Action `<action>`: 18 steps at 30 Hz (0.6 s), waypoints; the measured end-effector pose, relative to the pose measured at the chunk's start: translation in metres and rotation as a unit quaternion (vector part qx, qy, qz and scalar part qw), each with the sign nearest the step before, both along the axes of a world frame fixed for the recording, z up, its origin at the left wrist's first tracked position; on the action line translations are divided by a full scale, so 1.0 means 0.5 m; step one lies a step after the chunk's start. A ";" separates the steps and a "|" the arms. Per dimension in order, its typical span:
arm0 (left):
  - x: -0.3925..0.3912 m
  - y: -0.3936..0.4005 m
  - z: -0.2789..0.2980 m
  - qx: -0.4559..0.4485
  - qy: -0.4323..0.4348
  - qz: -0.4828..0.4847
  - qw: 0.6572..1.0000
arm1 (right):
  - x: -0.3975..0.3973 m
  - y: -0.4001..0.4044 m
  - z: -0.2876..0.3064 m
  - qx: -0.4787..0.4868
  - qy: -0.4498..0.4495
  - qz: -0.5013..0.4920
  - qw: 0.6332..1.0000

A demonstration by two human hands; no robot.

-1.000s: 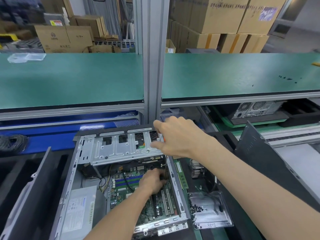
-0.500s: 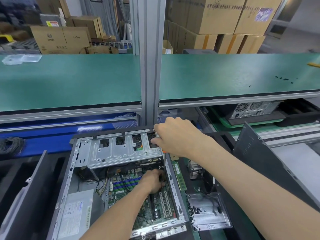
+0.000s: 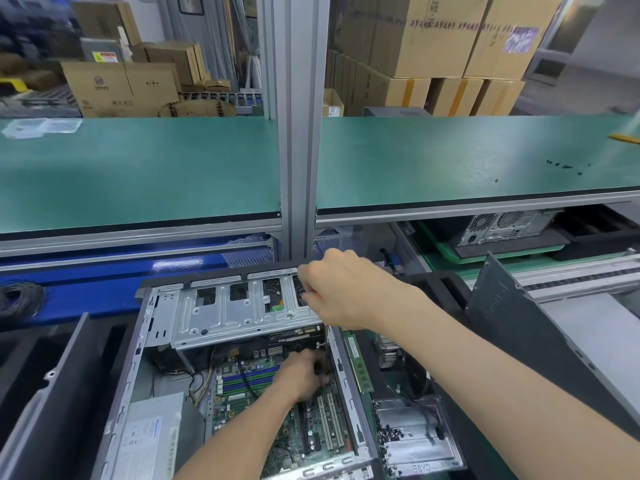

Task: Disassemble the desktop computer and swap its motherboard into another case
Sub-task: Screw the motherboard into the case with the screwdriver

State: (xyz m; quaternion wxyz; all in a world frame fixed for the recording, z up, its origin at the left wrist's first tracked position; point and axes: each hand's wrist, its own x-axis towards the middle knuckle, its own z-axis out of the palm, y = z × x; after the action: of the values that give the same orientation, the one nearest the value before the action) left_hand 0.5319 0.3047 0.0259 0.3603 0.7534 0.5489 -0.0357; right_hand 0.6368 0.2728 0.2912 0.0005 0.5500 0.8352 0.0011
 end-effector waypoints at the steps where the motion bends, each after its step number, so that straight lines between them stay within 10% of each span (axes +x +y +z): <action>1: -0.003 -0.002 -0.002 0.007 -0.003 0.003 1.000 | 0.000 -0.001 0.001 -0.029 0.021 0.020 0.999; 5: -0.012 -0.013 -0.004 0.025 -0.015 0.020 0.999 | 0.011 -0.011 0.013 -0.103 0.065 0.046 0.992; 10: -0.016 -0.023 -0.003 0.045 -0.033 0.020 0.998 | 0.004 -0.015 0.003 0.078 -0.079 -0.028 0.993; 18: -0.016 -0.023 -0.006 0.040 -0.032 0.036 0.998 | -0.001 -0.015 0.008 -0.083 0.048 0.065 0.993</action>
State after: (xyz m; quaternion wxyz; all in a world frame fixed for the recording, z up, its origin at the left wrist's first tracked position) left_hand 0.5238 0.2934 0.0229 0.3482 0.7478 0.5649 0.0236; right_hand 0.6361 0.2651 0.2951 0.0064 0.4921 0.8654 -0.0944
